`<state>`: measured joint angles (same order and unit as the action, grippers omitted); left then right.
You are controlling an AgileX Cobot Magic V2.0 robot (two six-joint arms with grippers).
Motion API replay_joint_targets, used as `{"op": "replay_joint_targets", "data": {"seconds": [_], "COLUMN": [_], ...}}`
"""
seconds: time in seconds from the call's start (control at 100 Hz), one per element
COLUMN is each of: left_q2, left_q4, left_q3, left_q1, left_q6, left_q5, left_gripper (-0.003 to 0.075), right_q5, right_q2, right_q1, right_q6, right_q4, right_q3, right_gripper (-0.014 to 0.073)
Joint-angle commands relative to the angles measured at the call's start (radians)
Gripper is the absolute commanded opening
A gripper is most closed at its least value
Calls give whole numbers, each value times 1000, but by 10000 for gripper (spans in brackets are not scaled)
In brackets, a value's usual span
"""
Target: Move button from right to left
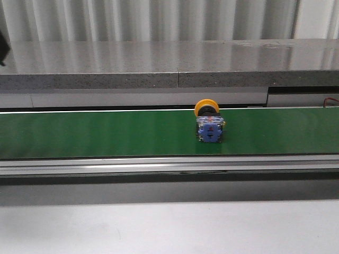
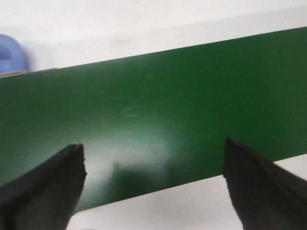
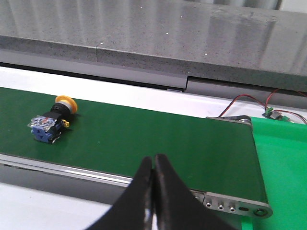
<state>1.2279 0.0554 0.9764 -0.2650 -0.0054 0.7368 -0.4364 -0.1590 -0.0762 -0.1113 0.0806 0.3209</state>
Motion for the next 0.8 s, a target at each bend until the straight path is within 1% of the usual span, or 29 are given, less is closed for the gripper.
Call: {"op": "replay_joint_targets", "data": {"seconds": [0.0,0.08,0.19,0.3,0.45,0.57,0.79], "left_q2": [41,95,172,254,365,447,564], "left_q4": [17,17,17,17,5,2,4], "left_q3": [82,135,214,310,436,527,631], "left_q1": [-55,-111,-179,-246,-325,-372,-430], "left_q6": [-35,-69,-149,-214,-262,-286,-321], "left_q5": [-33,-23,9,75,172,226,235], "left_gripper": [603,603,603,601,599,599,599], "right_q5": [83,83,83,83,83,83,83], "right_q2": [-9,-9,-9,-9,-9,-9,-9], "right_q1": [-1,-1,-1,-1,-1,-1,-1], "right_q6": [-7,-7,-7,-7,-7,-7,-7], "right_q4": [4,4,4,4,4,4,4], "right_q3": [25,25,25,25,25,25,25], "right_gripper": [-68,-68,-68,-68,-68,-68,-68]}}
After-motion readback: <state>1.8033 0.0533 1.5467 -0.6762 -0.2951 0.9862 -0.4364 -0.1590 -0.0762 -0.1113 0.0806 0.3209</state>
